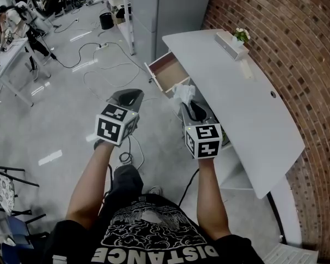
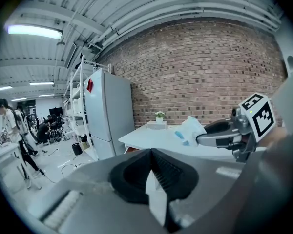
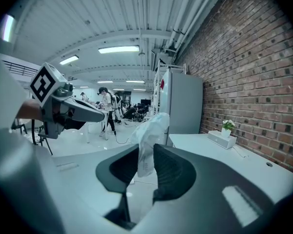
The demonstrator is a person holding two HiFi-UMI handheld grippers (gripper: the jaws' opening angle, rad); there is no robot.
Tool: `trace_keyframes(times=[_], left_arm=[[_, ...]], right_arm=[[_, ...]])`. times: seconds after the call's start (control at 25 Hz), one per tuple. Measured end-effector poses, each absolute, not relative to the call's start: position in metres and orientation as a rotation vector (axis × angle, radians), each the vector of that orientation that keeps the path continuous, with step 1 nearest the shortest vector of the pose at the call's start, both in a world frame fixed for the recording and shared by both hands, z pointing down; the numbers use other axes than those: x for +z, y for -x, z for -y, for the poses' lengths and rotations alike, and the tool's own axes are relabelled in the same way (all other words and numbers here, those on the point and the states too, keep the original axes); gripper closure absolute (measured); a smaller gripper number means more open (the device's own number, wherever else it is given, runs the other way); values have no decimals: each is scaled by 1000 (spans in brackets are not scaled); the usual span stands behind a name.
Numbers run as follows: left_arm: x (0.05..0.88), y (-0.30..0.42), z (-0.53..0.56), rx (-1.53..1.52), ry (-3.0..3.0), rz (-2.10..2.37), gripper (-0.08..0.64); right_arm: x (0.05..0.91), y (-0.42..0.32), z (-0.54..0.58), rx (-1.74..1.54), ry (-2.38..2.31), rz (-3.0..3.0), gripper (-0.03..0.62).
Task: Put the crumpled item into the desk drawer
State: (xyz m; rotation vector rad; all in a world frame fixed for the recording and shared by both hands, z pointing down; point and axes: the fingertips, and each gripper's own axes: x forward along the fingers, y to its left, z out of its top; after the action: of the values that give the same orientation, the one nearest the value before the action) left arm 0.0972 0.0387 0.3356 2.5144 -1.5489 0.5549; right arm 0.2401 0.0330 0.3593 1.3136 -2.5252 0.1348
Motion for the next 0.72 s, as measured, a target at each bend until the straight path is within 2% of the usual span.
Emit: trace_keyframes(times=[0.72], left_arm=[[352, -70, 6, 530, -2455, 1581, 555]], right_arm=[[377, -213, 17, 142, -1241, 2533, 512]])
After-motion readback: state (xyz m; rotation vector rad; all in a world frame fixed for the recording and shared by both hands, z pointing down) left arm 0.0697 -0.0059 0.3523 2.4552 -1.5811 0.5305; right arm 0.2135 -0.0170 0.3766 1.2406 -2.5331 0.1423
